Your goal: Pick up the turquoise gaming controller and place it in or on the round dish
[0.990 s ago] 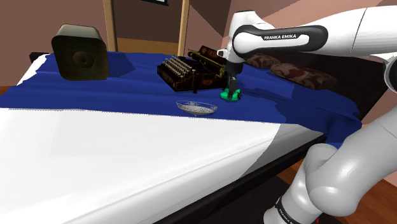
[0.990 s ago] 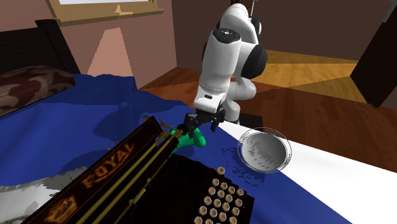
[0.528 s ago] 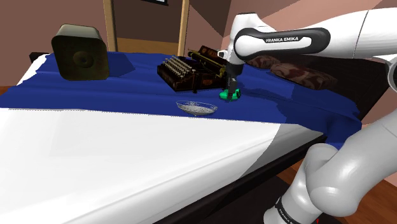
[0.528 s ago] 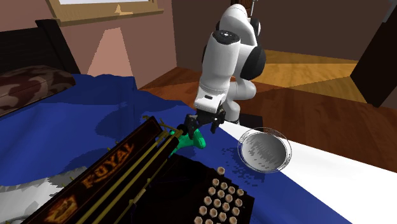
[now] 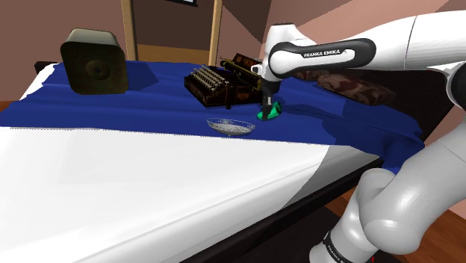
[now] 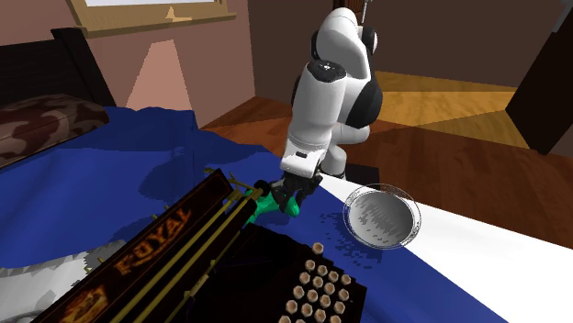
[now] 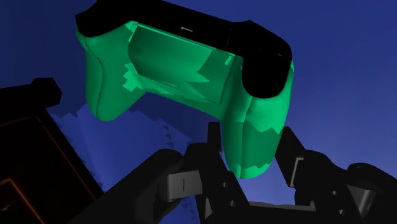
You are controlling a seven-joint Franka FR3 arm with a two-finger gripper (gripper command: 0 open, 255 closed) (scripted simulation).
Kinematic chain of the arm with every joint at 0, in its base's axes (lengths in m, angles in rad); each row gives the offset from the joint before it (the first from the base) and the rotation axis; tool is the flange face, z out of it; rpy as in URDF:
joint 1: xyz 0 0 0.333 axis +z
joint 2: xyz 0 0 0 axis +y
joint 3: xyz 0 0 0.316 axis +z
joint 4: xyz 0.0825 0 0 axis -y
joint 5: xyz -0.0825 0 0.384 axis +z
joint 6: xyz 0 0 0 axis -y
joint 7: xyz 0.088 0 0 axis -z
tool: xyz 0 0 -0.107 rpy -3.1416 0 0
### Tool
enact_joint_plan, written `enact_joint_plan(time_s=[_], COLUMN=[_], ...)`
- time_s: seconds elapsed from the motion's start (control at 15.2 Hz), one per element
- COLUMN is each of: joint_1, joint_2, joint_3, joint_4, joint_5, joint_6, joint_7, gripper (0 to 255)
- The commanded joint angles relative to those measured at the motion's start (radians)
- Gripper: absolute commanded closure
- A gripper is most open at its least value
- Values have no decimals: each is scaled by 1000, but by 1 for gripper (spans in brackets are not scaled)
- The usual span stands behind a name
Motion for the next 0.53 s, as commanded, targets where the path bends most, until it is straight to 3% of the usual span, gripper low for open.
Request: enact_joint_plan(time_s=[0.0, 0.46], joint_1=[-1, 0], joint_2=[4, 13], joint_3=[-2, -2], joint_4=[-5, 2], joint_5=[-1, 2], joint_6=[-6, -5], joint_7=[0, 0], gripper=[255, 255])
